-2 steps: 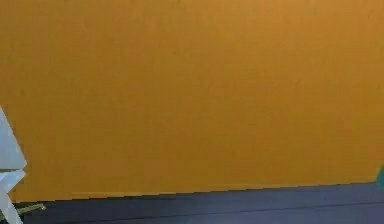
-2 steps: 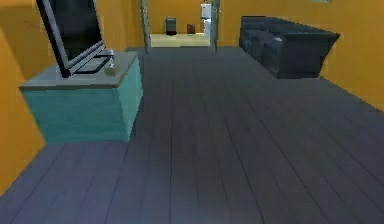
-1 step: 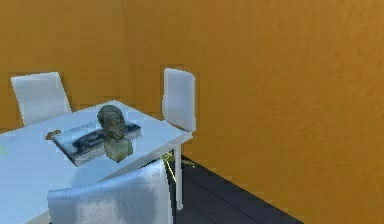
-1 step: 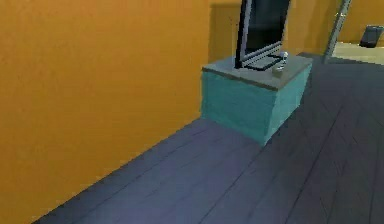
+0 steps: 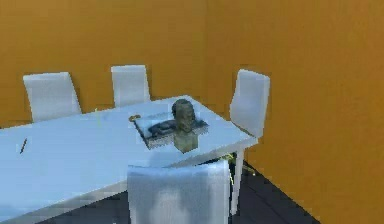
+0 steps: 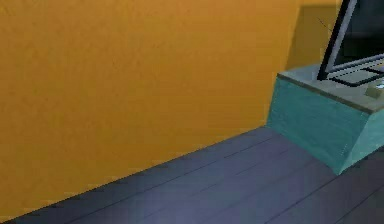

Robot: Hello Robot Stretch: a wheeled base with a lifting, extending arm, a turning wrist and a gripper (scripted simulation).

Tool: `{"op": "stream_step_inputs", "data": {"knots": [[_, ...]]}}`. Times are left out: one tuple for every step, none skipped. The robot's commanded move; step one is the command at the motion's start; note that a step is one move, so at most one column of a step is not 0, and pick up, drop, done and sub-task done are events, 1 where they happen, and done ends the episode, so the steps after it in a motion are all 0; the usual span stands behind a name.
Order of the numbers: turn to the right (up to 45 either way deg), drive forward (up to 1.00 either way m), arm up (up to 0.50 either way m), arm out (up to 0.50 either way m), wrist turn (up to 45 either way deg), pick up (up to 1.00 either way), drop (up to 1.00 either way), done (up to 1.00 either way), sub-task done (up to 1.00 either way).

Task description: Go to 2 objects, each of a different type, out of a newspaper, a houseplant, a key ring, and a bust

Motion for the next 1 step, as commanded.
{"op": "stream_step_inputs", "data": {"knots": [[0.0, 0.00, 0.00, 0.00, 0.0, 0.00, 0.00, 1.00, 0.00]]}}
